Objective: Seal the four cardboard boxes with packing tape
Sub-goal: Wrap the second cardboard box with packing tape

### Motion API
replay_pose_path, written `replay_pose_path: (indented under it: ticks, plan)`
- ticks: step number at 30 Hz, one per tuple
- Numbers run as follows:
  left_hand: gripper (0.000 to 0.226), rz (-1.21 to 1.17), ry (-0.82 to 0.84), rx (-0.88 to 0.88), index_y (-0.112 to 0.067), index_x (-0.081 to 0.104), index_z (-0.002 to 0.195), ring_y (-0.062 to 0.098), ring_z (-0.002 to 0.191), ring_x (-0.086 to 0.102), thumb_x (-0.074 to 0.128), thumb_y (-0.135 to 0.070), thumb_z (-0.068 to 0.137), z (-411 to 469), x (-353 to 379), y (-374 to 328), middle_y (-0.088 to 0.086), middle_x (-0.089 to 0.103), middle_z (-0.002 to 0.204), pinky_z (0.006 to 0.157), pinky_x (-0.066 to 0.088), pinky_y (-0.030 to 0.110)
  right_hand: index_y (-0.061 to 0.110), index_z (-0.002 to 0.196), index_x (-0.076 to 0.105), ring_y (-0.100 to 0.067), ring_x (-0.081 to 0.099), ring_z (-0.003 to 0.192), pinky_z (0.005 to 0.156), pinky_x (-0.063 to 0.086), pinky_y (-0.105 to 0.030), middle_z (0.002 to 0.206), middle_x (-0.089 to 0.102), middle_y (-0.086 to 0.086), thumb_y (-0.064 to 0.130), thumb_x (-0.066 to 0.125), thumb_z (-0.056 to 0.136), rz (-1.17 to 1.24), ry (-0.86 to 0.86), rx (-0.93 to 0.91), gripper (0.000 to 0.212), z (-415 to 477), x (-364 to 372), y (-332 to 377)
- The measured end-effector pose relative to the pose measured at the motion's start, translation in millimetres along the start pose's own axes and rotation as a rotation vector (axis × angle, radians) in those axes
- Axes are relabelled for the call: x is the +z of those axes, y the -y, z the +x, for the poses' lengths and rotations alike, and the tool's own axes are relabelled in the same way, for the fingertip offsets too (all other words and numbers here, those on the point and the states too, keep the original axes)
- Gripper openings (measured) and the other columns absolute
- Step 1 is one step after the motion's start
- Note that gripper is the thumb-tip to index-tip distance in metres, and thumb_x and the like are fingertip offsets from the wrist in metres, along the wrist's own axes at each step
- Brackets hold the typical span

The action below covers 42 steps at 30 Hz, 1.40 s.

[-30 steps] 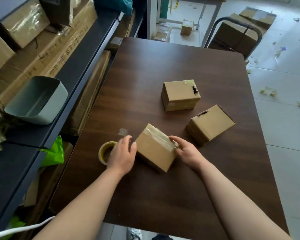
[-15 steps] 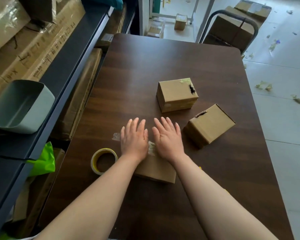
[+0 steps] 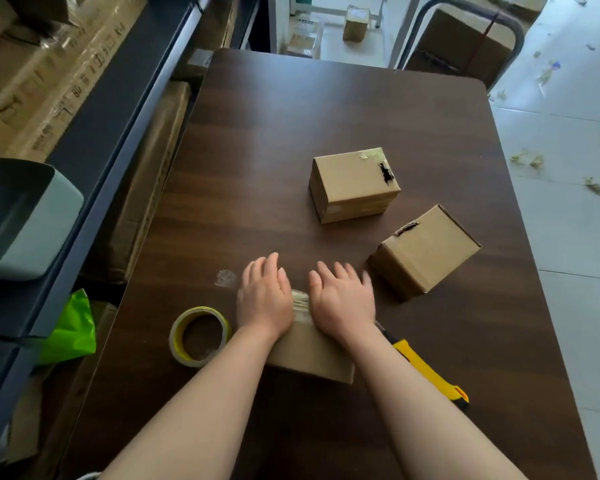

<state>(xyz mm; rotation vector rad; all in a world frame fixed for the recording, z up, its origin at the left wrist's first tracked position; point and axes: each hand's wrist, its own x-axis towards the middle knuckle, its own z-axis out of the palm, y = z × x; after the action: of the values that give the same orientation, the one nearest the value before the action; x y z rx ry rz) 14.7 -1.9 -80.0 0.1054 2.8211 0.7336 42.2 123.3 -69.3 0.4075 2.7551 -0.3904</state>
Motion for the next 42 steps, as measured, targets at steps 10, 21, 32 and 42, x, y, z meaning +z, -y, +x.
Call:
replay_pose_path:
  ticks: [10, 21, 32, 42]
  plan:
    - [0.036, -0.113, -0.162, 0.365, -0.022, 0.07, 0.111, 0.018, 0.117, 0.055, 0.041, -0.037, 0.098, -5, -7, 0, -0.002, 0.066, 0.119, 0.101, 0.038, 0.035, 0.033, 0.129, 0.06, -0.02, 0.053, 0.125, 0.099, 0.044, -0.033, 0.133, 0.061, 0.007, 0.045, 0.037, 0.101, 0.392, 0.003, 0.006, 0.039, -7, -7, -27]
    - [0.043, -0.017, 0.035, 0.402, -0.028, 0.072, 0.101, 0.012, 0.106, 0.05, 0.034, -0.048, 0.095, -14, -9, 18, -0.012, 0.063, 0.107, 0.083, 0.047, 0.03, 0.028, 0.088, 0.077, -0.016, 0.063, 0.094, 0.081, 0.05, -0.033, 0.093, 0.074, 0.007, 0.049, 0.046, 0.095, 0.513, 0.092, 0.111, 0.038, 0, 7, -40]
    - [0.048, 0.138, -0.034, -0.021, -0.019, 0.039, 0.141, 0.024, 0.116, 0.049, 0.028, -0.044, 0.101, -34, -10, -4, 0.004, 0.047, 0.136, 0.089, 0.045, 0.037, 0.007, 0.09, 0.074, -0.021, 0.069, 0.088, 0.076, 0.052, -0.027, 0.093, 0.074, -0.011, 0.035, 0.04, 0.103, 1.327, -0.07, 0.378, 0.046, -27, 29, -51]
    - [0.041, -0.124, -0.062, -0.107, -0.017, 0.049, 0.13, 0.026, 0.116, 0.054, 0.035, -0.042, 0.101, -42, -10, -2, 0.004, 0.059, 0.129, 0.091, 0.042, 0.036, 0.02, 0.103, 0.072, -0.025, 0.06, 0.111, 0.105, 0.042, -0.047, 0.116, 0.068, -0.006, 0.066, 0.035, 0.079, 1.313, -0.043, 0.583, 0.063, -34, 21, -29]
